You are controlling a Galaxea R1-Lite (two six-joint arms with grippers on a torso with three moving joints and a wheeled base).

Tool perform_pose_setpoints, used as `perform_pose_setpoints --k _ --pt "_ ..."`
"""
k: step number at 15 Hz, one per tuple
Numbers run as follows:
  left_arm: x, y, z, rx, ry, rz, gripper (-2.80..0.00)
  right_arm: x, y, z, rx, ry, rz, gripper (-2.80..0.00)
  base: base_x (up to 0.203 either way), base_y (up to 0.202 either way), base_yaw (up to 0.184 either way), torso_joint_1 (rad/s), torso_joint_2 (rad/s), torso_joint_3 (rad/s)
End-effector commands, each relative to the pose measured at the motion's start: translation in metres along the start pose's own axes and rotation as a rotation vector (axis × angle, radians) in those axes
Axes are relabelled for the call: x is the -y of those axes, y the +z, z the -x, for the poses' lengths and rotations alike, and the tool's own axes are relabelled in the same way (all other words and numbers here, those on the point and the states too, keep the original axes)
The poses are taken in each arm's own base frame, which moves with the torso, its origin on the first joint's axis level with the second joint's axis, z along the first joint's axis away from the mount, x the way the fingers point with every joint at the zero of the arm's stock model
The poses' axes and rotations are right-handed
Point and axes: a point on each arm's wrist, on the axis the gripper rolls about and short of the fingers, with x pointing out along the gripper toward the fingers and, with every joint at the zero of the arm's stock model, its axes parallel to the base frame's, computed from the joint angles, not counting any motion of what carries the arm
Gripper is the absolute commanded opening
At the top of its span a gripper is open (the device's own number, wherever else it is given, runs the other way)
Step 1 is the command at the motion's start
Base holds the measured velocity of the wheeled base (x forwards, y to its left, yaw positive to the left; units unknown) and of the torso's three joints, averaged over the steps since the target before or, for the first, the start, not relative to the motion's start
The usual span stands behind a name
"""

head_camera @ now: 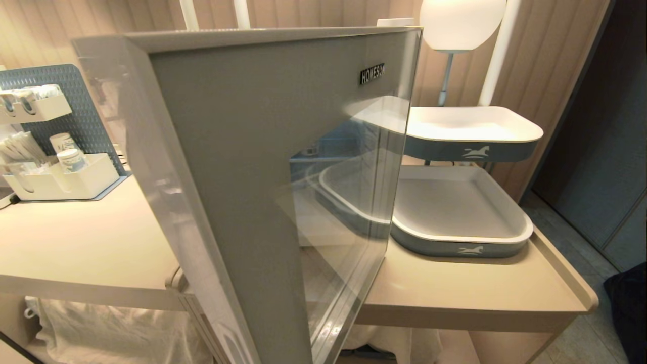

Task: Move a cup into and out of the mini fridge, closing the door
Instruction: Close the freezer door

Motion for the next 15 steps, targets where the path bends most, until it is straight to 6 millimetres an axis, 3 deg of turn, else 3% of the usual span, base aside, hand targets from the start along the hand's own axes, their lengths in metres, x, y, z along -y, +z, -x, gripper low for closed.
perform_pose_setpoints --k 1,3,6,10,15 --pt "0.000 0.000 0.000 -0.001 0.001 0.001 -2.80 0.075 -0.002 -0.029 -0.122 0.078 -0.055 -2.80 0.000 0.000 0.000 0.000 0.00 0.000" --pt "0.000 0.000 0.000 -0.002 0.001 0.001 -2.80 0.094 -0.023 -0.051 -0.204 0.153 0.030 -2.80 0.000 0.000 0.000 0.000 0.00 0.000" --pt "0.000 0.000 0.000 -0.001 0.001 0.001 -2.80 0.112 -0.047 -0.079 -0.323 0.223 -0.040 -2.80 0.000 0.000 0.000 0.000 0.00 0.000" --pt "0.000 0.000 0.000 -0.002 0.001 0.001 -2.80 0.105 -0.068 -0.125 -0.454 0.330 -0.060 -2.80 0.000 0.000 0.000 0.000 0.00 0.000" --pt "0.000 0.000 0.000 -0.002 0.001 0.001 -2.80 0.110 -0.077 -0.172 -0.435 0.354 -0.083 -2.80 0.000 0.000 0.000 0.000 0.00 0.000"
